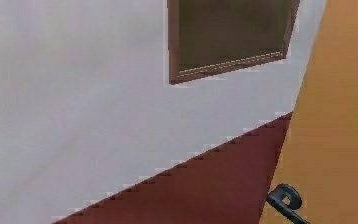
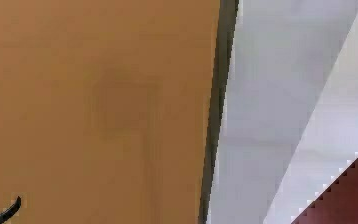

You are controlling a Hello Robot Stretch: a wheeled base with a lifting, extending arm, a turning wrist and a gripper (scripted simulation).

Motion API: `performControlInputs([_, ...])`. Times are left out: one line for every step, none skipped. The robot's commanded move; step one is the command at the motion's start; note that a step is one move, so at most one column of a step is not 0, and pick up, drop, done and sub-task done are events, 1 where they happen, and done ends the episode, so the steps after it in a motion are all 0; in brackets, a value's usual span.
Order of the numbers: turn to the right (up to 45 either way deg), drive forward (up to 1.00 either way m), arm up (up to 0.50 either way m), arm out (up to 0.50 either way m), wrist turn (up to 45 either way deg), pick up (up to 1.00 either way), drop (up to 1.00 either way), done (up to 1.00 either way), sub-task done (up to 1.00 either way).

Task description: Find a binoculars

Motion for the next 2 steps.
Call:
performControlInputs([0.0,0.40,0.00,0.00,0.0,0.00,0.00,0.00,0.00])
performControlInputs([-45.0,0.00,0.00,0.00,0.0,0.00,0.00,0.00,0.00])
